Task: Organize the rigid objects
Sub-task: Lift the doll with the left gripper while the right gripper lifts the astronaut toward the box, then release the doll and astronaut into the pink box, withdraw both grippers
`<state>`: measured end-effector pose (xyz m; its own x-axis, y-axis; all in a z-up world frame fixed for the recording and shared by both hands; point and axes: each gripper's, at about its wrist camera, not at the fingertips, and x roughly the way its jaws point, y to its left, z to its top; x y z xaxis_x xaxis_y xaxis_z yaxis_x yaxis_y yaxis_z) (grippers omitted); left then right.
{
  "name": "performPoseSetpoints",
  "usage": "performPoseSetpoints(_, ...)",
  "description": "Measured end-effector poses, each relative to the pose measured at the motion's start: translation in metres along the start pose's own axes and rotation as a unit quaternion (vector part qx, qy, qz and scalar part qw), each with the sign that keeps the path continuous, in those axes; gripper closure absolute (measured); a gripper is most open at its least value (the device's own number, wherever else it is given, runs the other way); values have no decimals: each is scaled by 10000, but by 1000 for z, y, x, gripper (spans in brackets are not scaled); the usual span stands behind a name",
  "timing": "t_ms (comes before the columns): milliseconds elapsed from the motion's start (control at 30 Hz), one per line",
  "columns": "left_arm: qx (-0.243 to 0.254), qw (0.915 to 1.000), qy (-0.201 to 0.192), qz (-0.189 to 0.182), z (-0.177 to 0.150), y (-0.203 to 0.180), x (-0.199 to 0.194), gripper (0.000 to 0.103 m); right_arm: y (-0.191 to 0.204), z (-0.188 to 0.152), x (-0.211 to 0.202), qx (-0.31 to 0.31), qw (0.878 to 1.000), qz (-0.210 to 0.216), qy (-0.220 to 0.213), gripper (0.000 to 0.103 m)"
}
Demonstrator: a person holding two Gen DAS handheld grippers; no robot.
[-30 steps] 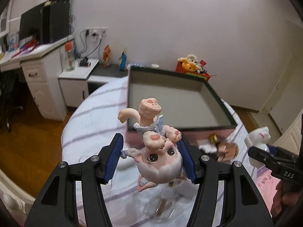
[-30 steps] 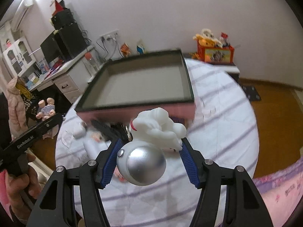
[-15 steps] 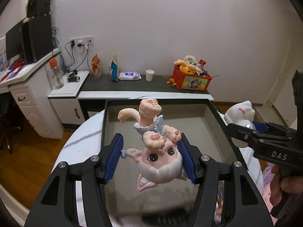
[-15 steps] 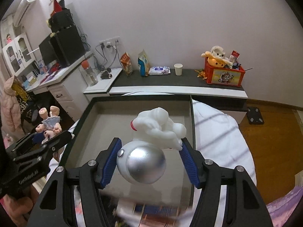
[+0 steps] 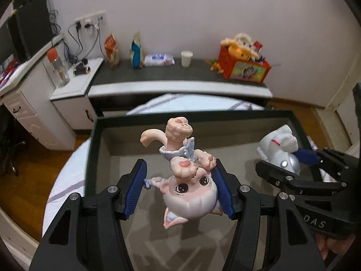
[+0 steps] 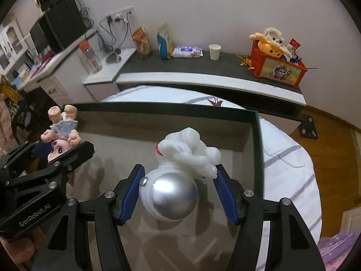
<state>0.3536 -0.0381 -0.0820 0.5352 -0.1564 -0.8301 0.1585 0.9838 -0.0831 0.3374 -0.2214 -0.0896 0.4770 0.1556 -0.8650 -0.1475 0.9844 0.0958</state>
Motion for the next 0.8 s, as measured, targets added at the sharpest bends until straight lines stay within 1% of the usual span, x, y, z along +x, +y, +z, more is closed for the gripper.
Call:
performPoseSetpoints(33, -4, 10000, 54, 1, -1, -1, 2, 43, 1, 1, 3, -8, 10000, -48, 38, 39)
performPoseSetpoints(100, -23, 9999, 128, 94, 0, -1, 7, 37, 3, 2, 4, -95, 9998, -189, 22, 38)
performPoseSetpoints(133, -38, 9998, 155, 119, 2, 0, 8, 34, 3, 3, 4, -98, 9997, -243, 27, 36)
performPoseSetpoints(167, -63, 9997, 179, 150, 2, 1, 7, 29, 1, 2, 3, -71, 9995, -308, 36, 33)
performPoseSetpoints(200, -101, 9996, 189, 187, 3, 3, 6, 26, 0, 2, 1, -53, 9994, -338, 5, 26)
performPoseSetpoints(267, -200, 9994, 185, 219, 4, 11, 2, 9, -1, 0, -5, -35, 9998, -178, -41, 23)
performPoseSetpoints(300, -242, 9994, 147, 203, 4, 14, -3, 8, -1, -1, -7, -32, 9998, -171, -45, 20)
performPoseSetpoints(333, -286, 9996, 62, 2, 3, 17, -10, 1, -1, -3, -11, -34, 9998, -165, -62, 19)
performPoseSetpoints(367, -322, 9995, -37, -56, 1, 19, -20, 0, -1, -6, -17, -14, 9999, -128, -102, 18)
performPoseSetpoints(400, -324, 9994, -113, -25, 0, 21, -27, 0, -1, -6, -21, 16, 9999, -92, -123, 16)
performPoseSetpoints(467, -339, 9990, -299, 16, -6, 25, -48, 0, -3, -14, -38, 167, 9994, 88, -274, 7)
performPoseSetpoints(500, -375, 9986, -365, -21, -10, 28, -58, 0, -3, -14, -43, 240, 9990, 166, -347, 0)
performPoseSetpoints(567, -458, 9974, -555, -106, -20, 34, -82, 0, -5, -23, -64, 360, 9976, 318, -505, 0)
performPoseSetpoints(633, -537, 9955, -776, -92, -36, 41, -111, 0, -4, -35, -87, 436, 9958, 423, -687, 0)
performPoseSetpoints(733, -583, 9932, -1002, -58, -59, 48, -146, 0, 2, -57, -119, 492, 9930, 487, -955, 0)
performPoseSetpoints(800, -569, 9917, -1149, -46, -80, 50, -170, 0, 7, -76, -138, 471, 9912, 537, -1117, 0)
